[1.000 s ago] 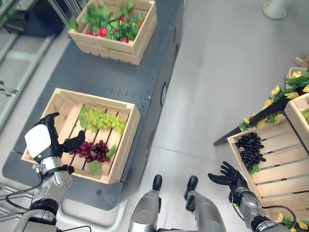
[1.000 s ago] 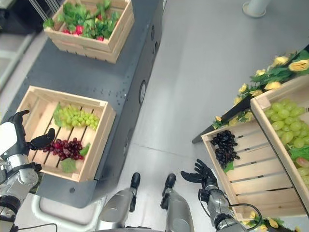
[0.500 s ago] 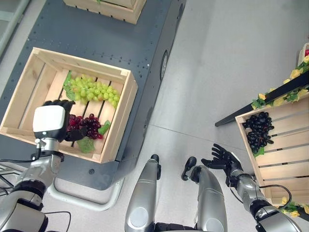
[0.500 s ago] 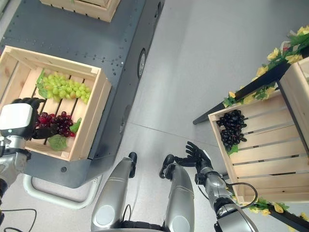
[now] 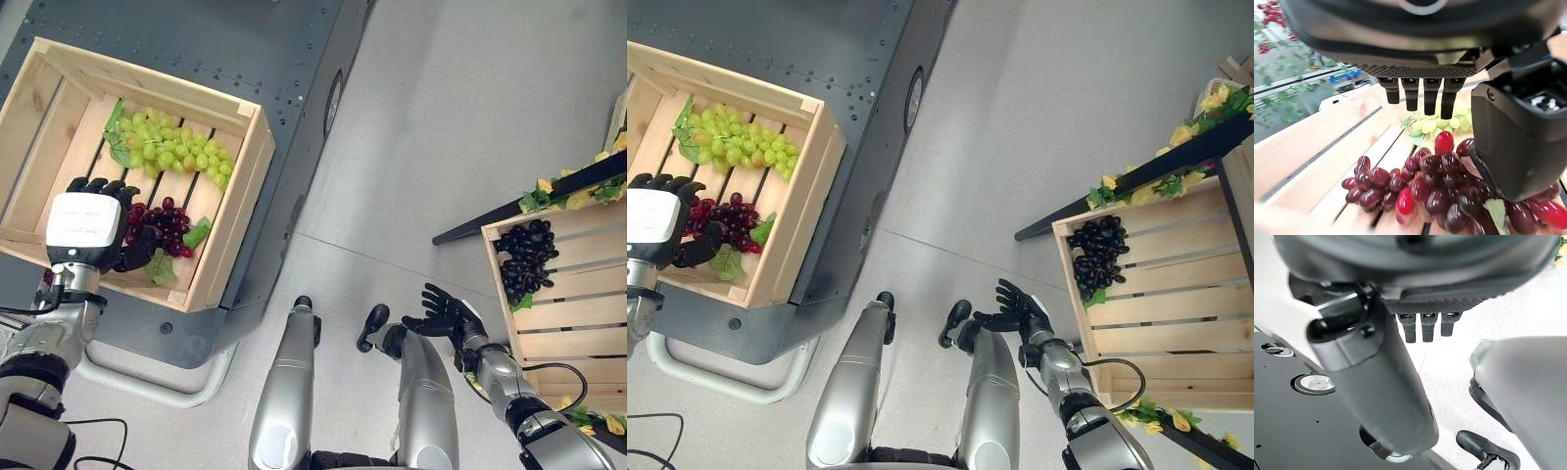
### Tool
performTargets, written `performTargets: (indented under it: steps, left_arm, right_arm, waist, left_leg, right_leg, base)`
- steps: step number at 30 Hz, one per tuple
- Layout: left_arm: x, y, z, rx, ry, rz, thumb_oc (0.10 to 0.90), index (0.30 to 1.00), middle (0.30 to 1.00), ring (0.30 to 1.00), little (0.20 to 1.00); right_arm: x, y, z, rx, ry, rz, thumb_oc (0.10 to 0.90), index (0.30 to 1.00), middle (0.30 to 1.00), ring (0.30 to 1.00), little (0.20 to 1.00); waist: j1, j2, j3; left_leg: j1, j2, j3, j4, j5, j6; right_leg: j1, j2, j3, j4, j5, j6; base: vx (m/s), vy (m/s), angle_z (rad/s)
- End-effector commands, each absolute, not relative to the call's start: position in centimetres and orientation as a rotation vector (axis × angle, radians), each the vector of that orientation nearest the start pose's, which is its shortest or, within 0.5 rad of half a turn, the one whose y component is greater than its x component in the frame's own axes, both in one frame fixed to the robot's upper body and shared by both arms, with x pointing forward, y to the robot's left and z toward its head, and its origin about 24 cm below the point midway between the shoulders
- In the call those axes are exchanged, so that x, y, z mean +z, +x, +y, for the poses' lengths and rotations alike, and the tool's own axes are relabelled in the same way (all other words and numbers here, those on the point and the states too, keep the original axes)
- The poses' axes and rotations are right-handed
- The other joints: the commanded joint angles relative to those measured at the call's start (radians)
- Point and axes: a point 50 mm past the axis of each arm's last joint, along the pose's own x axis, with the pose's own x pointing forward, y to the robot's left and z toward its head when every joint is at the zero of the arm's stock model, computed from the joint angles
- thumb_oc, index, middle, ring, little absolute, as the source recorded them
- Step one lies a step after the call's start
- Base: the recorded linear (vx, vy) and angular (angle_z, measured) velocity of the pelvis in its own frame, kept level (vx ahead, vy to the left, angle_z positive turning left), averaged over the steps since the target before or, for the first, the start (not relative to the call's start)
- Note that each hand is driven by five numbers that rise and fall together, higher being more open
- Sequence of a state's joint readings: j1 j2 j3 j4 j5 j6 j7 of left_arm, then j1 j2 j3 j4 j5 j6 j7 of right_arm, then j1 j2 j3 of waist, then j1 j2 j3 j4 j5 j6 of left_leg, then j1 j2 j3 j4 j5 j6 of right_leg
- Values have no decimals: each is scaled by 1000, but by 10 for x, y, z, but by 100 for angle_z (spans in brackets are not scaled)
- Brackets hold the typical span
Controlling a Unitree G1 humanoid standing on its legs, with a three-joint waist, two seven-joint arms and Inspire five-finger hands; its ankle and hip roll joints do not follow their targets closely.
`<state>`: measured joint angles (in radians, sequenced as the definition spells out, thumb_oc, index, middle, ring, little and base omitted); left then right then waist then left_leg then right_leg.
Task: Pick up the fruits from the basket on one side to the basket on the other side
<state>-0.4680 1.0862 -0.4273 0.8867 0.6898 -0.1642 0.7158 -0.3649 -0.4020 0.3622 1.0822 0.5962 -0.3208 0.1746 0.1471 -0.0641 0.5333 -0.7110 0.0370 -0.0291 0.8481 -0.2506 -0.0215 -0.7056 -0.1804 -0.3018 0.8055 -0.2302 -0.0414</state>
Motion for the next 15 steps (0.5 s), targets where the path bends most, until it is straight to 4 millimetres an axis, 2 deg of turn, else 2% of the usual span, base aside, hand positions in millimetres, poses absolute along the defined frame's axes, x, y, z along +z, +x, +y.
performTargets:
  steps: [1, 5, 12, 14, 15]
  left_arm:
    - [183, 262, 418, 565, 1996, -171, 800, 900, 900, 900, 900]
    - [188, 262, 415, 528, 2015, -190, 800, 900, 900, 900, 900]
    - [198, 265, 415, 531, 2030, -172, 800, 900, 900, 900, 900]
    - [202, 263, 416, 574, 2018, -184, 800, 900, 900, 900, 900]
    - [210, 258, 423, 706, 1962, -199, 800, 900, 900, 900, 900]
  right_arm:
    - [-51, 255, -264, -17, -54, 400, 800, 900, 900, 900, 900]
    - [-50, 254, -268, -24, -57, 401, 800, 900, 900, 900, 900]
    - [-50, 257, -262, -5, -37, 394, 800, 900, 900, 900, 900]
    - [-52, 255, -260, 2, -30, 396, 800, 900, 900, 900, 900]
    - [-54, 252, -259, 12, -29, 400, 800, 900, 900, 900, 900]
  waist:
    - [19, 23, -13]
    - [23, 29, -13]
    - [31, 17, -13]
    - [34, 17, -13]
    - [36, 17, -13]
  left_leg:
    - [33, -55, 92, -111, 38, 86]
    - [23, -58, 87, -125, 49, 80]
    - [13, -55, 79, -133, 53, 77]
    - [17, -56, 75, -140, 56, 75]
    - [25, -58, 73, -144, 55, 75]
  right_leg:
    - [155, 48, -19, 28, -96, -25]
    - [149, 48, -23, 22, -94, -25]
    - [139, 50, -31, 16, -88, -22]
    - [147, 49, -32, 10, -88, -22]
    - [156, 46, -33, 1, -87, -20]
  base:
    - [0, 0, 0]
    - [9, 0, 2]
    - [5, -10, 6]
    - [0, 0, 0]
    - [0, 0, 0]
